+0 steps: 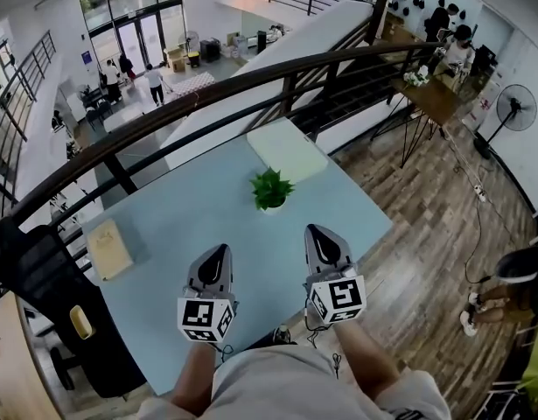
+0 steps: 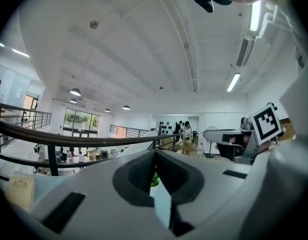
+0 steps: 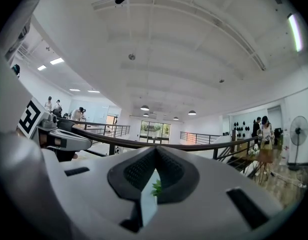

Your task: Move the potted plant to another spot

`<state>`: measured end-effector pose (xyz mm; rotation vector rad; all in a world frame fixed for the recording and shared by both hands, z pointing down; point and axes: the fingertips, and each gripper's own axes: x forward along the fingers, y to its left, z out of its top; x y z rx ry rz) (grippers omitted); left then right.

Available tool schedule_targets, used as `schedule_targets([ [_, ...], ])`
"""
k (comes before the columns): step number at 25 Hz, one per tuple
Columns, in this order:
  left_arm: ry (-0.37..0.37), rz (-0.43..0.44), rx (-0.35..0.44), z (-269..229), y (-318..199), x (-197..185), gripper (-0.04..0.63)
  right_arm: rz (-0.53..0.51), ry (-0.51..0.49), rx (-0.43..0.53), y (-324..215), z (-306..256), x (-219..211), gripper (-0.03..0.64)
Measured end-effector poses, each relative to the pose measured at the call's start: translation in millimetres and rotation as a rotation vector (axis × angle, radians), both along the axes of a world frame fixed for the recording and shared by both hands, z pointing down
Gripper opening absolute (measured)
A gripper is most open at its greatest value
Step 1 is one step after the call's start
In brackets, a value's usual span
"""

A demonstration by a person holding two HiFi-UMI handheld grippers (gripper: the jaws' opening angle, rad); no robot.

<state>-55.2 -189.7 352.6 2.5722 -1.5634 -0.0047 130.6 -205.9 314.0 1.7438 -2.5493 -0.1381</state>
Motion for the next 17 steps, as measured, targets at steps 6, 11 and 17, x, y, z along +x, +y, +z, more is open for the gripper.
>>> schedule_targets([
  [6,-0.022,0.020,0.009,-3.2,3.3,9.0,0.011,0.003,-0.003,0.003,2.7,-1.3,1.8,0.003],
  [11,-0.027,0.026,0.009,-2.4,4.4,12.9,0.011,0.006,0.003,0.005,4.7,-0.9,4.7,0.003],
  [17,-0.029,0.029,0.008,-3.0,4.9,16.8,0.011,0.010,0.007,0.017,4.3,-7.2,9.6,0.003],
])
